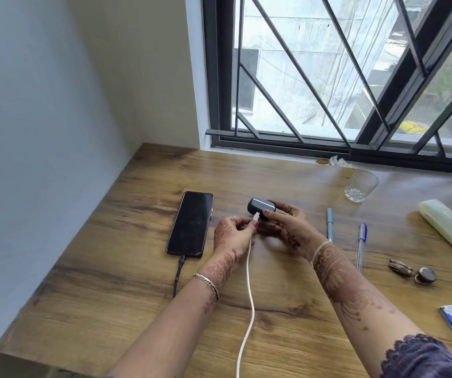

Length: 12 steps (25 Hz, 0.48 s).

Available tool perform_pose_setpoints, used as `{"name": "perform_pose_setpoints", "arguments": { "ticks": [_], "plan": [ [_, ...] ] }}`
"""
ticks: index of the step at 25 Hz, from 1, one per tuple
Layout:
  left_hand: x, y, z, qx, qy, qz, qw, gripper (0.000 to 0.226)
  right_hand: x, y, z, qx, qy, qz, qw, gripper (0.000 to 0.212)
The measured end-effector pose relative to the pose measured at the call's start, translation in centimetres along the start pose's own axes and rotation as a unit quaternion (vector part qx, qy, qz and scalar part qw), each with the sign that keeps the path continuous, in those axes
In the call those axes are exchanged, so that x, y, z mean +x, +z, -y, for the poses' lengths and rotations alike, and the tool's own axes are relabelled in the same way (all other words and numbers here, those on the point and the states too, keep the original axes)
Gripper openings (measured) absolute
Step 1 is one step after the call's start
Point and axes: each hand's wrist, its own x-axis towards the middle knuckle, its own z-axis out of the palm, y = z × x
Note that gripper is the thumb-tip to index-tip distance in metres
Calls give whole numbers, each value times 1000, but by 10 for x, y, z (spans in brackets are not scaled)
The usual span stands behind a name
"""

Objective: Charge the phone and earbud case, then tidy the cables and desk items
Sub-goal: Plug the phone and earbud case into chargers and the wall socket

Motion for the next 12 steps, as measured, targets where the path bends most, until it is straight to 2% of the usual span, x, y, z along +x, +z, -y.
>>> {"name": "perform_pose_setpoints", "arguments": {
  "ticks": [9, 12],
  "plan": [
    [7, 5, 8, -49, -15, 9, 999, 7, 5, 1, 4, -13, -3, -1, 1000, 40],
    [11, 6, 10, -60, -18, 14, 998, 8, 7, -1, 5, -67, -9, -3, 998, 41]
  ]
}}
